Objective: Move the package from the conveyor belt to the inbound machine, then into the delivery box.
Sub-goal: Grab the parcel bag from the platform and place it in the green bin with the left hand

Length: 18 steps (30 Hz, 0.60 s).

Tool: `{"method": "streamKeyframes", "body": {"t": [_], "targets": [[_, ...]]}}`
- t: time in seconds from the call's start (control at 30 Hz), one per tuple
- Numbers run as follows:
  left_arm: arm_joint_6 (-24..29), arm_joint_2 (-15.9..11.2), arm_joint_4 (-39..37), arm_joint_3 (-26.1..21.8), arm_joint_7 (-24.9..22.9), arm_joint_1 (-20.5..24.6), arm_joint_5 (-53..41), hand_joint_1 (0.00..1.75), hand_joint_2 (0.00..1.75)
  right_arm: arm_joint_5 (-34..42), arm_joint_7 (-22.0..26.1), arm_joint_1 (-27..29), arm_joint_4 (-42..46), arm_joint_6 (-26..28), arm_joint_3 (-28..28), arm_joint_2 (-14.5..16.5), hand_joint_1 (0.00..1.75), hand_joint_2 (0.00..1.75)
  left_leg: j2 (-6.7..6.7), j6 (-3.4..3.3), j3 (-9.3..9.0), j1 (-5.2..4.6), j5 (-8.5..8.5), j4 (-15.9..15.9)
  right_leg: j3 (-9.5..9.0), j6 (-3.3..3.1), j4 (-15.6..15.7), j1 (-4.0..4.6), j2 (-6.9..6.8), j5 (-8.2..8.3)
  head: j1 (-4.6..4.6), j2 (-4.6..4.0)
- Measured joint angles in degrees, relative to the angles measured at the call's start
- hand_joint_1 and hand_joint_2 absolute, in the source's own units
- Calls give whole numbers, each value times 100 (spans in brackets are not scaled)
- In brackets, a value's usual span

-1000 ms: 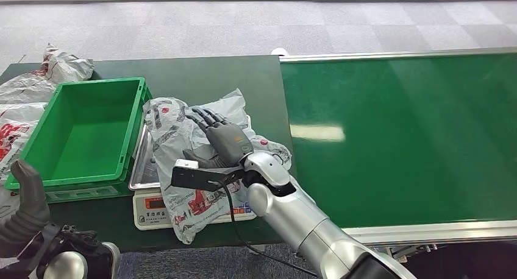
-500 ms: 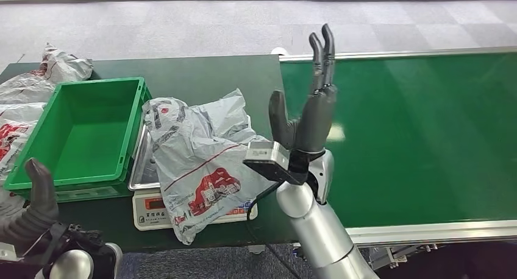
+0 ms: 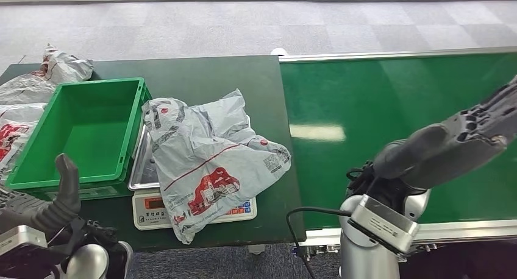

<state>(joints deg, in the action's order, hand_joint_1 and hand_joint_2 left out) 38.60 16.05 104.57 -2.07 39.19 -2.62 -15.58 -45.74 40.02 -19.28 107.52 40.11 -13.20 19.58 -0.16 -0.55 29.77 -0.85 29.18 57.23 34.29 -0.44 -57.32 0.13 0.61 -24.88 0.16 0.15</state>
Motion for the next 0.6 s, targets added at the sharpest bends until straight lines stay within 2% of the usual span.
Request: {"method": "streamKeyframes", "body": {"t": [0.17, 0.27, 0.4, 0.6], "targets": [[-1187, -273, -1217, 559, -914, 484, -1981, 0, 175, 132, 1, 112, 710, 3, 141, -25, 0, 0, 6, -1, 2, -3, 0, 0, -3, 1, -1, -1, 2, 3, 1, 0], [-1604, -363, -1955, 875, -1217, 842, -2699, 0, 175, 188, -7, 132, 869, -4, 145, -33, 0, 0, 26, -1, -2, -5, 0, 0, -1, 3, 0, -4, 22, 7, 1, 0], [-1997, -430, -2895, 1245, -1455, 1280, -3265, 0, 175, 270, -25, 134, 893, -14, 143, -37, 0, 0, 23, -1, -1, -7, -1, 0, -2, 3, -1, -5, 21, 8, 1, 0], [-2390, -451, -3839, 1596, -1401, 1661, -3430, 0, 175, 438, 0, 133, 859, -20, 138, -37, 0, 0, 24, -1, 2, -5, 0, 0, 1, 2, -2, -5, 21, 8, 1, 0]]}}
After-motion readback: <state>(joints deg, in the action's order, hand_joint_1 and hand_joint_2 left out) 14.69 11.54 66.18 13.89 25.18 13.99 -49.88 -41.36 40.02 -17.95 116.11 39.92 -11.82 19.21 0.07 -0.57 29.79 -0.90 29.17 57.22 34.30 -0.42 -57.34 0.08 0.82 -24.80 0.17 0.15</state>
